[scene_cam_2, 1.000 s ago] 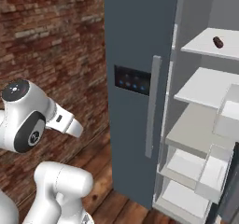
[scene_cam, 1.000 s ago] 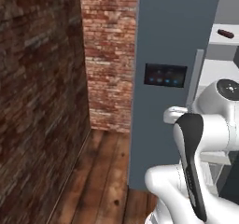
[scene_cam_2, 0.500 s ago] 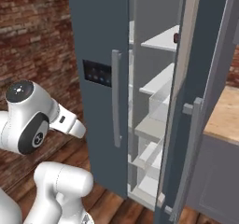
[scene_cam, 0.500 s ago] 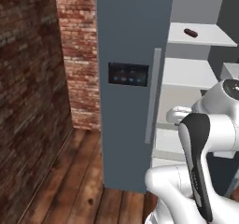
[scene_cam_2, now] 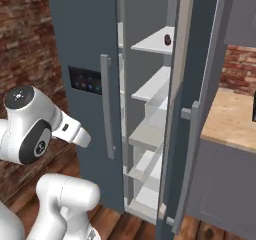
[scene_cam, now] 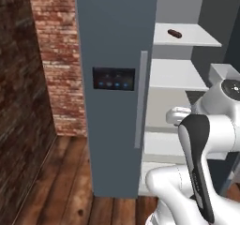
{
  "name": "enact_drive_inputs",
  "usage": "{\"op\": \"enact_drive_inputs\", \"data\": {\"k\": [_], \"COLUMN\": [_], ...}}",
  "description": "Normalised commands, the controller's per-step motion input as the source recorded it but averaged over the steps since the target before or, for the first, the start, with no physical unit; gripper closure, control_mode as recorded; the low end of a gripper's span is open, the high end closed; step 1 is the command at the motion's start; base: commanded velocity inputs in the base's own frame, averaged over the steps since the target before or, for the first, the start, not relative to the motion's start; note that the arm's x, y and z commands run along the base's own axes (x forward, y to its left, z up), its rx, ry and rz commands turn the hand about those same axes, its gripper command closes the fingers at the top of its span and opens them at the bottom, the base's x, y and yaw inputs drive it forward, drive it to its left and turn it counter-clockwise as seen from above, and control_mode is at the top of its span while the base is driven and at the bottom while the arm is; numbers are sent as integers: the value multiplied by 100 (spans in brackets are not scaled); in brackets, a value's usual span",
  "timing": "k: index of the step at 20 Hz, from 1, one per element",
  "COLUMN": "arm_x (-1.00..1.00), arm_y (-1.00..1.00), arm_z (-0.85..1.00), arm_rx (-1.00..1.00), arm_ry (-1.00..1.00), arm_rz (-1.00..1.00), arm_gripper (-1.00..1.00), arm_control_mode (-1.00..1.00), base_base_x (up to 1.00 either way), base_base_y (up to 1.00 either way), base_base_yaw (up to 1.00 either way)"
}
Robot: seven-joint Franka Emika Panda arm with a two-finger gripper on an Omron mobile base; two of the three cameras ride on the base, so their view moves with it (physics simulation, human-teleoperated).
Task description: Retrieve the sausage and cheese from the fridge and place them on the cutting board on the counter.
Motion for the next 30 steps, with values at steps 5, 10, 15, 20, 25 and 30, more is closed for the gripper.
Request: {"op": "enact_drive_inputs", "data": {"k": [5,10,15,20,25,30], "arm_x": [0,0,0,0,0,0], "arm_y": [0,0,0,0,0,0], "arm_z": [0,0,0,0,0,0], "arm_rx": [0,0,0,0,0,0], "arm_ry": [0,0,0,0,0,0], "arm_rz": [0,0,0,0,0,0], "arm_gripper": [-100,-100,-100,-100,-100,-100], "arm_control_mode": [100,100,100,100,100,100], "base_base_x": [37,27,44,72,45,0], "base_base_y": [0,1,9,0,0,-2], "base_base_yaw": [-39,-16,-5,-1,-1,-2]}}
